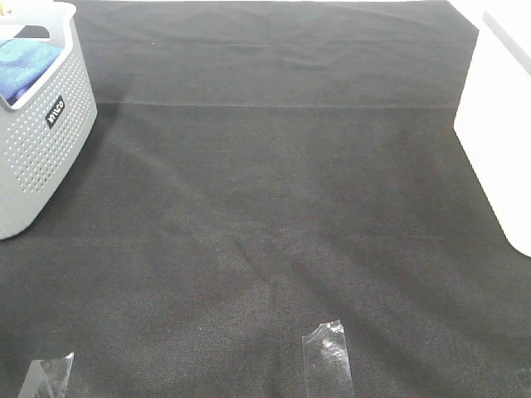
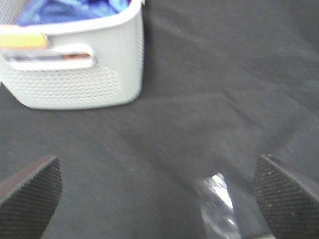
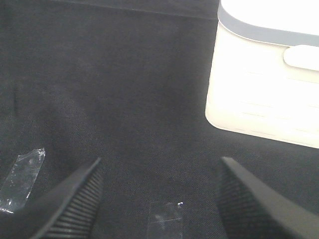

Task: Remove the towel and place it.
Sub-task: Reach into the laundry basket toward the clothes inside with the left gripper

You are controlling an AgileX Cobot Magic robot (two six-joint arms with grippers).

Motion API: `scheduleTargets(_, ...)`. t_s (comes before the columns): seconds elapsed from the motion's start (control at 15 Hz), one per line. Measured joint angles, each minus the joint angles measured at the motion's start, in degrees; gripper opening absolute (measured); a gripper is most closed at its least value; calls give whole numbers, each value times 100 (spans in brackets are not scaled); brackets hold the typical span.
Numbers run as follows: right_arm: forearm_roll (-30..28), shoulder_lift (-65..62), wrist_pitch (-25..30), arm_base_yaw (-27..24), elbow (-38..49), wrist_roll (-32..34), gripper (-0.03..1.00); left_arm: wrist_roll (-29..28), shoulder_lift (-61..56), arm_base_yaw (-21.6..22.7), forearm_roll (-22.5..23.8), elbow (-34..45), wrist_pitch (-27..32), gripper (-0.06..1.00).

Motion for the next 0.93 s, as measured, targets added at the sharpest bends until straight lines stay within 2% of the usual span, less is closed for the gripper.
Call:
scheduleTargets(0.13,0,0,0,0,0,0,66,195,940,0,218,-665,-498,99)
scheduleTargets(0.27,0,0,0,0,0,0,66,894,2011,0,201,-1450,-625,99)
scheduleTargets(0.47,0,0,0,0,0,0,66,2057,3885,0,-11,-2962,-74,99)
scheduleTargets(0.53,0,0,0,0,0,0,66,2773,5071,0,-17,-4074,567,99)
scheduleTargets(0.6,0,0,0,0,0,0,66,2773,5071,0,-17,-4074,567,99)
scheduleTargets(0.67,0,0,0,0,0,0,66,3019,5644,0,-17,-4578,728,99)
scheduleTargets(0.73,0,0,0,0,0,0,66,3358,6652,0,23,-5575,877,99)
scheduleTargets(0.8,0,0,0,0,0,0,66,3581,7087,0,120,-5953,991,99)
scheduleTargets(0.87,0,0,0,0,0,0,66,3581,7087,0,120,-5953,991,99)
scheduleTargets(0.93,0,0,0,0,0,0,66,3833,7471,0,286,-6262,1008,99)
